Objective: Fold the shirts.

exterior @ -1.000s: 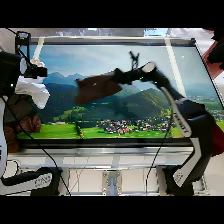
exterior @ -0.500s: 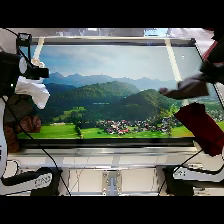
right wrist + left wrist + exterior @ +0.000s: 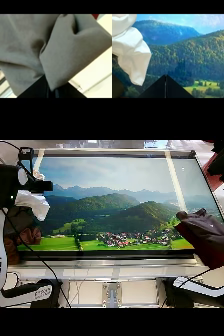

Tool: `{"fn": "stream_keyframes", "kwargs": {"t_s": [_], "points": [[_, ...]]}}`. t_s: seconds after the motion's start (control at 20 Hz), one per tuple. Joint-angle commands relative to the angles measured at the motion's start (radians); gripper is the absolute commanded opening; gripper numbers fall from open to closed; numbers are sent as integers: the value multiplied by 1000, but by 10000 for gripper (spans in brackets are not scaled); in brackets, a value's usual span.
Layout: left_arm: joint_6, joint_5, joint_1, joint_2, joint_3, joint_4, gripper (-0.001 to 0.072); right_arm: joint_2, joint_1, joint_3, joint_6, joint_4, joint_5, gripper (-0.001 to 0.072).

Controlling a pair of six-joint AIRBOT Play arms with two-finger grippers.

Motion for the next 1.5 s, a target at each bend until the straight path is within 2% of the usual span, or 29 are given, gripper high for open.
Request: {"fn": "stream_keyframes", "kwargs": {"t_s": [0.0,0.1,0.15,0.25,0.5,0.6,0.65,0.7,0.75,0.8,0.85,0.9,1.0,1.1,1.25,1.45], "points": [[1,-29,0,1,1,-53,13,6,-42,-230,14,-103,-142,28],[0,-30,0,1,1,-72,13,6,-44,-333,37,-134,-219,57],[0,-30,0,1,1,-82,13,6,-44,-364,43,-138,-243,155],[0,-30,0,1,1,-97,13,7,-43,-375,47,-142,-246,422],[0,-26,0,1,1,-121,13,108,-43,-220,46,-95,-224,442],[0,-21,0,0,1,-148,13,183,-43,-153,30,162,-305,441],[0,-14,0,0,1,-170,13,227,-42,-147,-28,405,-375,441],[1,-10,0,0,1,-192,13,260,-34,-147,-144,669,-425,441],[1,-11,0,0,1,-211,13,281,-8,-147,-307,938,-455,441],[1,-12,0,0,1,-229,13,288,33,-147,-454,1141,-464,441],[2,-15,0,0,1,-243,13,287,90,-147,-598,1289,-469,441],[5,-19,0,0,1,-250,13,287,153,-147,-674,1326,-488,441],[5,-33,0,0,1,-250,13,286,288,-147,-700,1231,-562,441],[26,-46,0,0,1,-251,13,286,415,-148,-696,1038,-636,440],[53,-49,0,0,1,-250,13,286,548,-149,-632,827,-658,440],[57,-42,0,0,1,-250,13,286,616,-149,-632,788,-658,441]]}}
